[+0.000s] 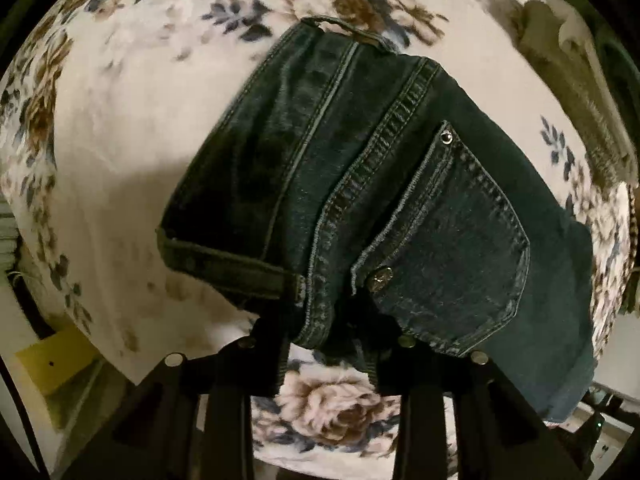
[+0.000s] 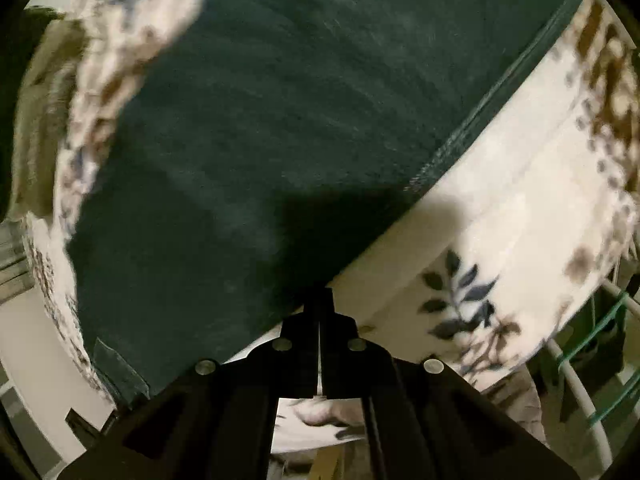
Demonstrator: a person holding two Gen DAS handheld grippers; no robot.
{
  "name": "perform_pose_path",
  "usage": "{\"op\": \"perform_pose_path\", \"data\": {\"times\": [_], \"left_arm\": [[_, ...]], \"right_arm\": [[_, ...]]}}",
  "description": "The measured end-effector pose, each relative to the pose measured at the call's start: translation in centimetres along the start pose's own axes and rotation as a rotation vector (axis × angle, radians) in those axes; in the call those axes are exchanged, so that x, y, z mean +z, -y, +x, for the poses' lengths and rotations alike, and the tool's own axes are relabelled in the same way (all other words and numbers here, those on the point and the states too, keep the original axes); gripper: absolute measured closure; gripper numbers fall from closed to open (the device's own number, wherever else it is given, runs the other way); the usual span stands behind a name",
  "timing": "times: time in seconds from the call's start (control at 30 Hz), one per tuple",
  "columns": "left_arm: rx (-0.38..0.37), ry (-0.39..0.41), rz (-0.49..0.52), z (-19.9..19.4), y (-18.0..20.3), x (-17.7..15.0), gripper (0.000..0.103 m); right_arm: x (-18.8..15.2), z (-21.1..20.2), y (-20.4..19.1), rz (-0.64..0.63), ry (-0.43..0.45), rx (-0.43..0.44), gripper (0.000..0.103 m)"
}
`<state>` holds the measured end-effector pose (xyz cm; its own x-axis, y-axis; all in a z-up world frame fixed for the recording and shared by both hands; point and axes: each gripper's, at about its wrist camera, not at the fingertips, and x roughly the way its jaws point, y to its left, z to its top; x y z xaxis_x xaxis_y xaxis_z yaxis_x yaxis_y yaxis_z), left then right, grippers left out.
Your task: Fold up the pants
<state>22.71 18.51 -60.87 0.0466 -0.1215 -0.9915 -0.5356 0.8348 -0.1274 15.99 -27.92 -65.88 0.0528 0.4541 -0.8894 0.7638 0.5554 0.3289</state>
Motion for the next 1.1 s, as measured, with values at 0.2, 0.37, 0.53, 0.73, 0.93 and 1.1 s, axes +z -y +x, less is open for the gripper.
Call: {"op": "perform_pose_path", "data": {"times": [0.2, 0.37, 0.53, 0.73, 0.93, 1.1], "left_arm": [[0.163, 0.1, 0.289, -4.2, 9.9, -2.0, 0.023], [0.095, 0.159, 0.471, -7.5, 18.3, -5.7, 0.019], [0.06, 0.103, 0.616, -5.1, 29.6, -9.4, 0.019], [0.091, 0.073, 0.79, -1.1, 39.8, -15.0, 0.019], [0.146, 0.047, 0.87, 1.6, 45.3, -17.5, 0.019], [0.168, 0.022, 0.895, 2.1, 46.6, -18.6, 0.019]], "right_arm": [[1.0, -5.1, 1.7, -0.052, 0.081, 0.07, 0.05], [5.8, -12.9, 8.4, 0.036, 0.266, 0.074, 0.035], [13.1, -20.0, 18.3, 0.194, 0.476, 0.117, 0.035], [22.5, -22.0, 26.5, 0.335, 0.489, 0.207, 0.036], [27.5, -19.5, 25.7, 0.247, 0.401, 0.12, 0.094], [26.5, -21.7, 24.4, 0.191, 0.454, 0.058, 0.095]]}}
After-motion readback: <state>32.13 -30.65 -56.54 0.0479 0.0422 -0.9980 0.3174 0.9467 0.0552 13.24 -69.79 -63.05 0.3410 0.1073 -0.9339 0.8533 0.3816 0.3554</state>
